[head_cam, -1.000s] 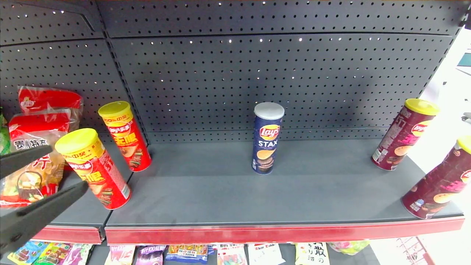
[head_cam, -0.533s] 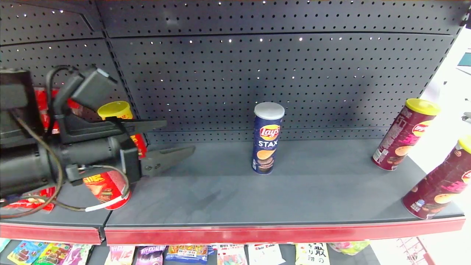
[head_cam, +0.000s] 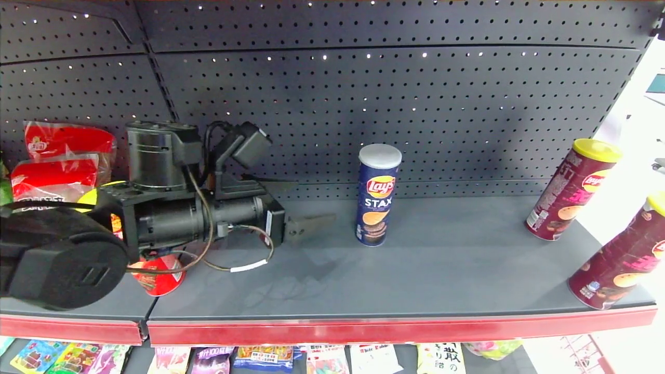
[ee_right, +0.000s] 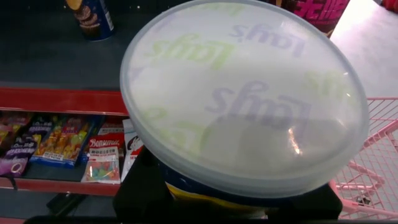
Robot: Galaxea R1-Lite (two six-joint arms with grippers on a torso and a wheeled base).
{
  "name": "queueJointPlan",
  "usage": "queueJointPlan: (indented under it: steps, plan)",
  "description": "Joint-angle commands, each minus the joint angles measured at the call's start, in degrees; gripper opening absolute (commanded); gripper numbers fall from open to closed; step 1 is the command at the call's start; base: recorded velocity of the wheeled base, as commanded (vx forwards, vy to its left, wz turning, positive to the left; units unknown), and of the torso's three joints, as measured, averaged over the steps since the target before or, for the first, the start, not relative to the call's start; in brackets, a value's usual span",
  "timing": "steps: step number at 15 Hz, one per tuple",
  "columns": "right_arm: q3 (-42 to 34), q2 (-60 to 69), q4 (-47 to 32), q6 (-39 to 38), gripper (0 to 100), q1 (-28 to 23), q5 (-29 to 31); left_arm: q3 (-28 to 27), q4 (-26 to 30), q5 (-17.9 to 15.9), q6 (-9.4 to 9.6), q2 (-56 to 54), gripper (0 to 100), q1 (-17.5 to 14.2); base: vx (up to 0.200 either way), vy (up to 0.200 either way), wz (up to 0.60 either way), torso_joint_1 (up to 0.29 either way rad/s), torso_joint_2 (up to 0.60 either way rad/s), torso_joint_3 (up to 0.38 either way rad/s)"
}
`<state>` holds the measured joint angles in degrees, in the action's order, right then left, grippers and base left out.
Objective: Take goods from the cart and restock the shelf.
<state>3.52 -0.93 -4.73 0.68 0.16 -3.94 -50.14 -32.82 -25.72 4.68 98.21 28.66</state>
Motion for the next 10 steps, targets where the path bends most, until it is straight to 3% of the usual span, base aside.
queueJointPlan:
  steps: [1, 3, 10]
  plan:
    - [-0.01, 0.14, -0.02, 0.02, 0, 0.02, -0.02, -4.70, -0.14, 0.41, 0.24, 5.94, 100, 0.61, 0.000, 0.000, 0.00, 0.000, 0.00, 0.000]
    - [-0.01, 0.14, -0.02, 0.02, 0, 0.02, -0.02, -10.68, -0.93, 1.64, 0.77, 10.43, 100, 2.10, 0.000, 0.000, 0.00, 0.000, 0.00, 0.000]
    - [-0.01, 0.05, -0.02, 0.02, 0, -0.25, -0.02, -21.23, -0.85, 3.13, 0.77, 19.30, 100, 4.47, 0.000, 0.000, 0.00, 0.000, 0.00, 0.000]
